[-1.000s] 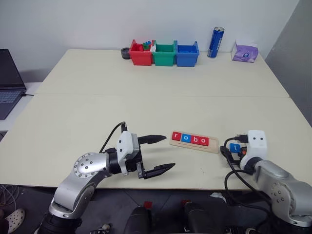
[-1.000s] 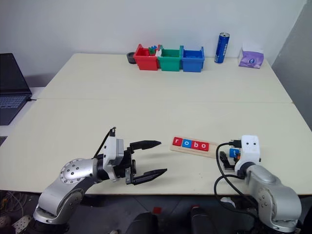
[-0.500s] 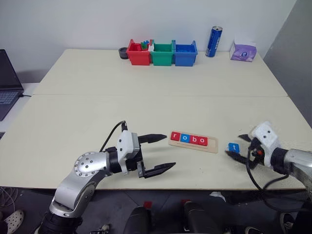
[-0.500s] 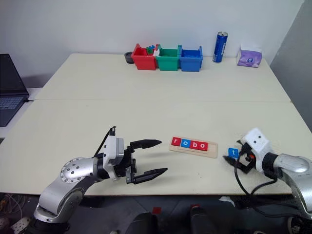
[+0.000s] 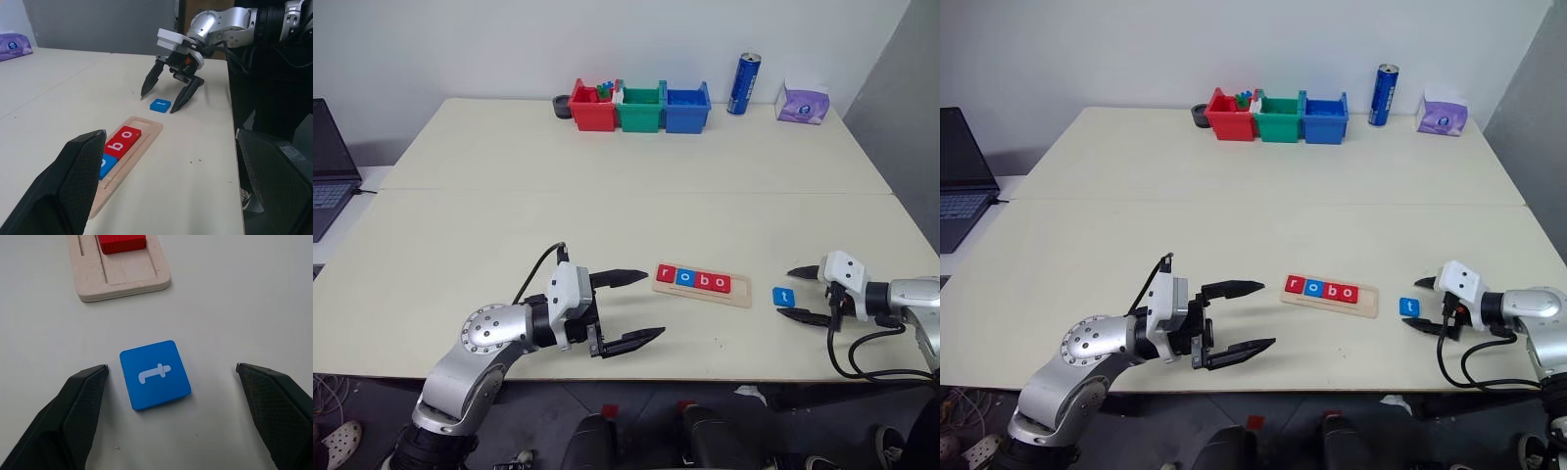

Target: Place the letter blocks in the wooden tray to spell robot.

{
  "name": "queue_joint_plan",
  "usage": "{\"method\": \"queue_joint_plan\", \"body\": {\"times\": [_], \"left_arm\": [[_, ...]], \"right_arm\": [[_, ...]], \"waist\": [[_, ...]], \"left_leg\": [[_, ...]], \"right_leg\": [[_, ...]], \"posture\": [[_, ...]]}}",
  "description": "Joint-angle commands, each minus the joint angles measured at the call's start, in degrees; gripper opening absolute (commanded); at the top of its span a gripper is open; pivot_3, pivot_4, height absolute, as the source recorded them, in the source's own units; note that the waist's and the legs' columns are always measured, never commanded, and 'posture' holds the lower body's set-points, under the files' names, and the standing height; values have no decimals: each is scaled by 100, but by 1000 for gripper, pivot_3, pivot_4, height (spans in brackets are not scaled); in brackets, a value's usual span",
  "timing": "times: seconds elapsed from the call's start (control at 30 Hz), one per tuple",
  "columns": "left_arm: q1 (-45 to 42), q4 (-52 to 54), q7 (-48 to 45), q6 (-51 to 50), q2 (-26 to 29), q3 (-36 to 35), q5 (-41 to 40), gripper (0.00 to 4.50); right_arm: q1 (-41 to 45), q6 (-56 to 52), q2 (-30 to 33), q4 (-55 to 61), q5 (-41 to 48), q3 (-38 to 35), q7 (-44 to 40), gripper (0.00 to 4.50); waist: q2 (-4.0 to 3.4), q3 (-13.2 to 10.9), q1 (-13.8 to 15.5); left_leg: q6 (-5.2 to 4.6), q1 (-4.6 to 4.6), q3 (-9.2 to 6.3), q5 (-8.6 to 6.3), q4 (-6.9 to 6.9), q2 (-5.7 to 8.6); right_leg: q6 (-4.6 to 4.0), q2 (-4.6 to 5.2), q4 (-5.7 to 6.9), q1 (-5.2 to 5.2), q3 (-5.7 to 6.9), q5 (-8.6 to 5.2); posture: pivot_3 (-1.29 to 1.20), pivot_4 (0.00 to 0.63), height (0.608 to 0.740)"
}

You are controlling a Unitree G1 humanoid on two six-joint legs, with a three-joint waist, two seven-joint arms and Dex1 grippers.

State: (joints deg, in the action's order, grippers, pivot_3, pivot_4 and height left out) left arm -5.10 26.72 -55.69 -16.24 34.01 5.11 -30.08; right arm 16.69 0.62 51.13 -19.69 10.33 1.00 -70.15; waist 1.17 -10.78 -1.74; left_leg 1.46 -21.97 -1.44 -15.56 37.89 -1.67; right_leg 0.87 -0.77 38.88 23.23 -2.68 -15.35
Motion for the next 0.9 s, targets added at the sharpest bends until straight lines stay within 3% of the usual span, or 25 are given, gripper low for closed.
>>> {"method": "queue_joint_plan", "body": {"times": [0.03, 0.27, 0.63, 0.9], "left_arm": [[50, 193, -5, 87, 54, -138, -40, 4500], [67, 164, -15, 111, 60, -144, -38, 4500], [96, 101, -41, 166, 107, -216, -22, 4500], [99, 166, 4, 118, 132, -242, -40, 4500]], "right_arm": [[-55, -52, 33, 2, 11, 92, -293, 3871], [90, -13, -100, -95, -80, 104, -279, 1451], [494, -632, -366, 988, 131, 146, -206, 1461], [1033, -341, -636, 500, -207, 559, -305, 1461]], "waist": [[0, 0, 1], [0, 0, -4], [-1, 0, -15], [-1, 0, 10]], "left_leg": [[0, 2, 0, 0, 0, 0], [0, 6, 4, 0, 6, 0], [1, 9, 1, 1, 5, -2], [1, 4, 0, 1, 6, 0]], "right_leg": [[0, 0, 0, -1, 0, 0], [2, 1, 3, -4, -2, 2], [1, -2, 10, -2, -1, 5], [1, 5, 7, -2, 2, 5]], "posture": [[0, 150, 740], [0, 150, 740], [0, 150, 740], [0, 150, 740]]}}
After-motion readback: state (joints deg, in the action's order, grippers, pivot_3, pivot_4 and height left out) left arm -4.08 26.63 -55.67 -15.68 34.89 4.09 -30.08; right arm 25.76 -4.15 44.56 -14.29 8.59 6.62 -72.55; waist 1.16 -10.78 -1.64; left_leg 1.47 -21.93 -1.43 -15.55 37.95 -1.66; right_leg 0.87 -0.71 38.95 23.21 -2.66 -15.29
